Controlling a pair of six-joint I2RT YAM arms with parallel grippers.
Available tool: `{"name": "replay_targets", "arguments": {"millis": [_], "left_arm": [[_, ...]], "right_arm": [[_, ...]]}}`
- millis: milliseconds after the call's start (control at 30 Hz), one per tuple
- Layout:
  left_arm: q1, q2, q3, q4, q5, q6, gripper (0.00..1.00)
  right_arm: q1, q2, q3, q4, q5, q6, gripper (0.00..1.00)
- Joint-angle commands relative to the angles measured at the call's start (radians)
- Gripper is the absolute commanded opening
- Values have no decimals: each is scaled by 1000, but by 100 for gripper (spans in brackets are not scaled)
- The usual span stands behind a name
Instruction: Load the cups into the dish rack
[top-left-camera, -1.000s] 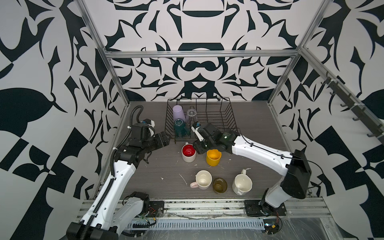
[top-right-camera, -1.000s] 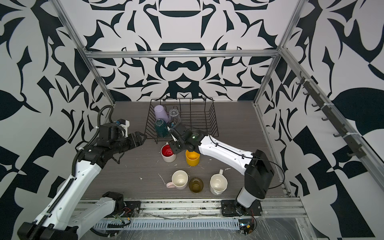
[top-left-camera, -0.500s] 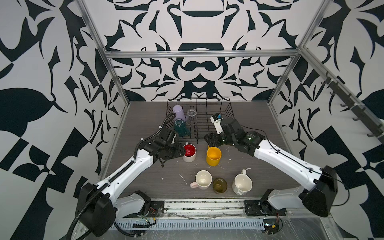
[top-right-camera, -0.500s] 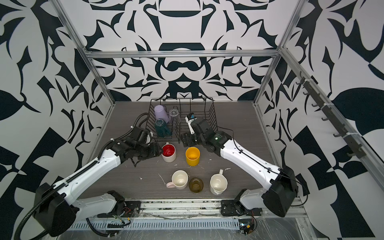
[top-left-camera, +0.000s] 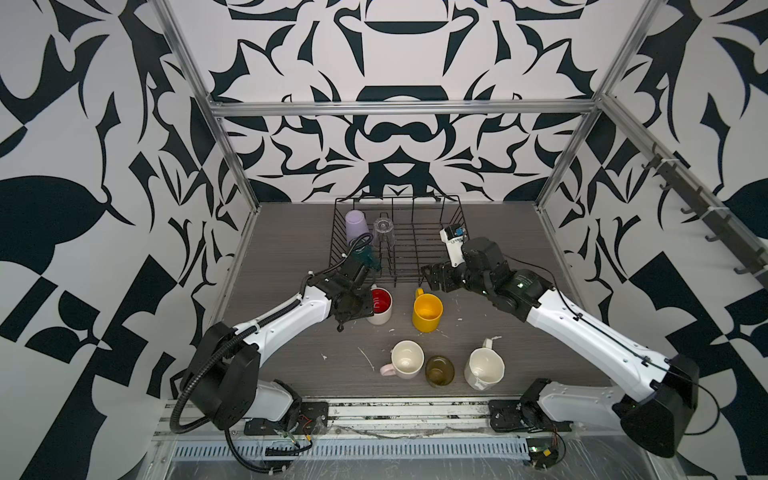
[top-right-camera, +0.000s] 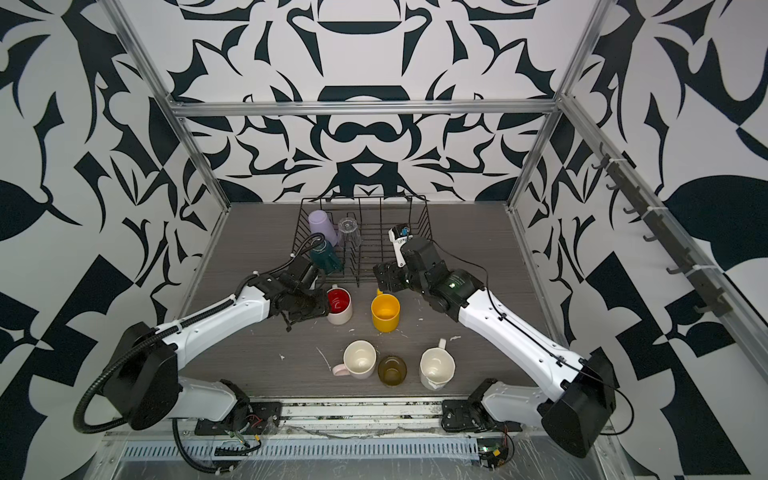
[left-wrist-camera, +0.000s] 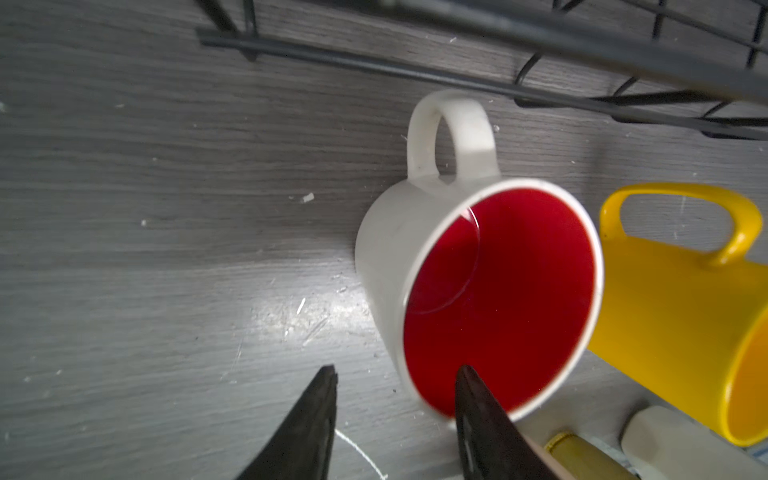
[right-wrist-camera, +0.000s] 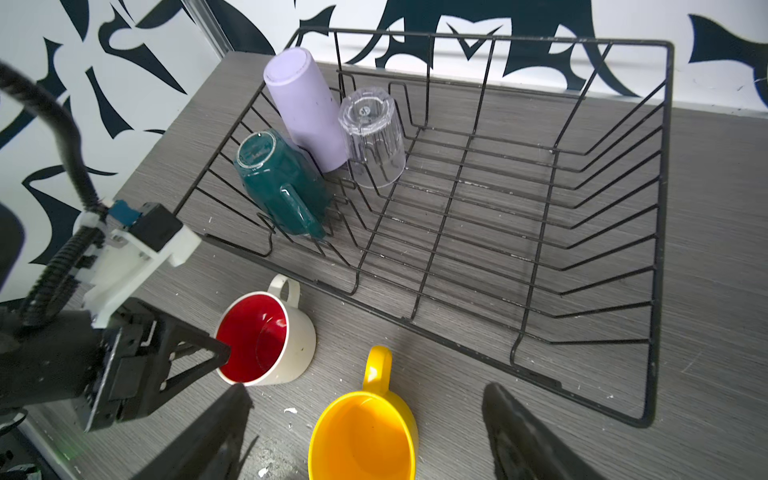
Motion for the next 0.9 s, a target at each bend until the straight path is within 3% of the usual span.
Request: {"name": "replay_targets", "arguments": {"millis": [0, 400, 867], "left_arm": [[-1, 13, 31, 22, -25, -13, 49], [-1, 80, 39, 61, -43, -22, 46], [-1, 78, 41, 36, -38, -13, 23]], "right_arm": [[-5, -30, -11, 30, 16, -1, 89], [-16, -39, -31, 39, 20, -5, 89], [-19, -40, -33, 42, 18, -7, 89]]}}
